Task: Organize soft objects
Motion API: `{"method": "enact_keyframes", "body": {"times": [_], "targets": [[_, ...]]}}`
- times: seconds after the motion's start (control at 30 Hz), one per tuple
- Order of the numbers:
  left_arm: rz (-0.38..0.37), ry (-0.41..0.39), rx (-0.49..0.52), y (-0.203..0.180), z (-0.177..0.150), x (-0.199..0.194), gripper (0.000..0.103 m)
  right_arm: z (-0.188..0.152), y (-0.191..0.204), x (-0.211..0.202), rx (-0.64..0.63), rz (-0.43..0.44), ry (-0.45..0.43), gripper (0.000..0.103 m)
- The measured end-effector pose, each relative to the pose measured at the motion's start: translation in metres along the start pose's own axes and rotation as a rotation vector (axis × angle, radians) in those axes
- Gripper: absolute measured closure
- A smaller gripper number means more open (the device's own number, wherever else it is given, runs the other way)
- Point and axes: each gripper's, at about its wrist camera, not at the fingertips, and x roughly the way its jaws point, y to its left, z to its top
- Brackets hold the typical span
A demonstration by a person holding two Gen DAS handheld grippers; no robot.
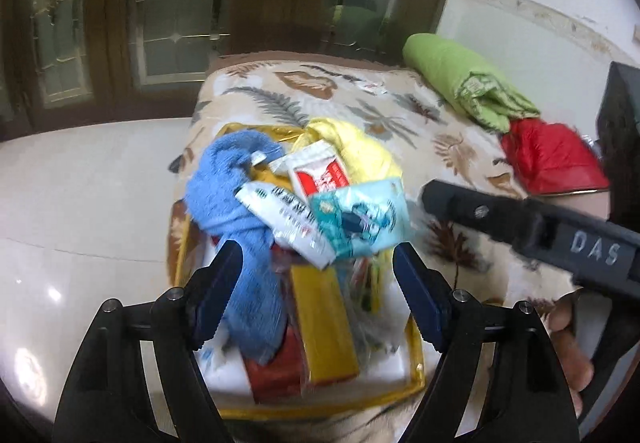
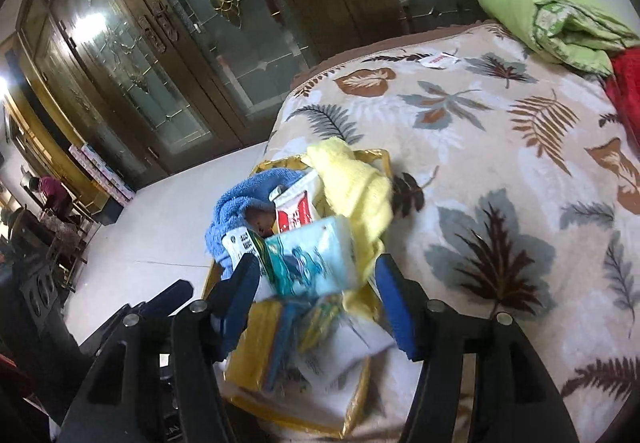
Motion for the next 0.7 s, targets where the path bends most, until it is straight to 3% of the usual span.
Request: {"method": "enact_keyframes", "body": {"times": [0.3,0.47,0.57,0.7], "targets": [[0.131,0.002,-0.046,0.006,0.006,-0.004,0.024,-0.010,-0.008,-0.015,0.025,-0.008,0.015,0.037],[0.176,0.020,-0.064,0.013,-0.018,-0.019,0.024,-0.016,0.001,-0.027,0.017,-0.006,0.000,0.034],[0.175,0.015,-0.091,0.016,-0.028,-0.029,0.024,-0.024,0.012,-0.027,-0.001,-0.029,0.005,0.034],[0.119,-0.014,-0.133,0.020,-0.033,-0.043,0.024,-0.031,0.022,-0.027,-0.022,-0.062,0.018,0.034]]}}
